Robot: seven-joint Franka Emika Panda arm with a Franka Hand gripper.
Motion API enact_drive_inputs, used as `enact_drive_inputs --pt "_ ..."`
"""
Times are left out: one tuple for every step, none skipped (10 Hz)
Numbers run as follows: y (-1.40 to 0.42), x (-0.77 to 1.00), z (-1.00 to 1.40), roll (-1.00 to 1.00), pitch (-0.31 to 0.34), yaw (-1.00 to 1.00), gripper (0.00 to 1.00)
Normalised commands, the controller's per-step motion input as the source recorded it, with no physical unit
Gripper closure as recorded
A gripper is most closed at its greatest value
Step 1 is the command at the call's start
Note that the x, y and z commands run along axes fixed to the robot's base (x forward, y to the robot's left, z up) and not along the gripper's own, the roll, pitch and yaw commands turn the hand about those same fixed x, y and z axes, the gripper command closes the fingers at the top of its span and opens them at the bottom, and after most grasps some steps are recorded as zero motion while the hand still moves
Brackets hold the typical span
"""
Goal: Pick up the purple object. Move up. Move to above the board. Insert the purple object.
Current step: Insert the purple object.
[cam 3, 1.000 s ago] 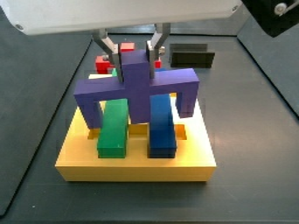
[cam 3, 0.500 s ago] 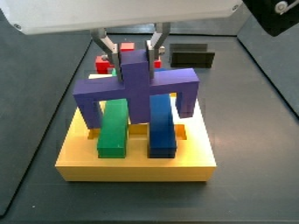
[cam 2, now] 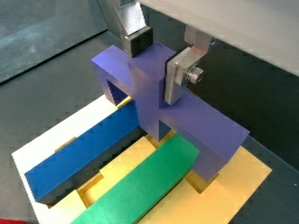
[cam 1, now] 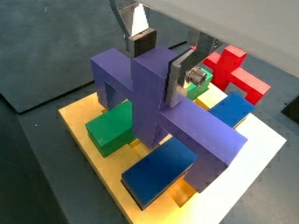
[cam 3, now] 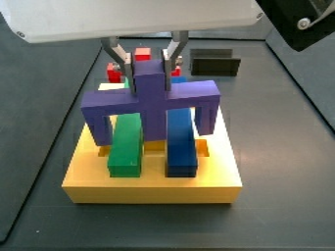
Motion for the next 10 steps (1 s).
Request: enact_drive_inputs --pt "0.00 0.00 0.14 0.06 0.093 -0.10 1.00" --pt "0.00 0.10 0.13 0.04 0.117 -0.10 1.00" --pt "0.00 0.36 0.17 0.03 0.186 -0.07 1.00" --pt "0.00 0.30 0.04 0.05 0.166 -0.06 1.00" --pt "-0.03 0.16 0.00 0.04 0.074 -0.04 1.00" --pt "-0.10 0.01 0.00 0.05 0.000 0.00 1.00" --pt "-0.14 0.00 0.00 0.08 0.000 0.00 1.00" --pt "-0.13 -0.04 0.00 0.11 0.000 0.00 1.00" --pt "-0.11 0.00 0.00 0.14 0.016 0.01 1.00" --pt "0.00 -0.02 0.00 0.16 0.039 0.00 1.00"
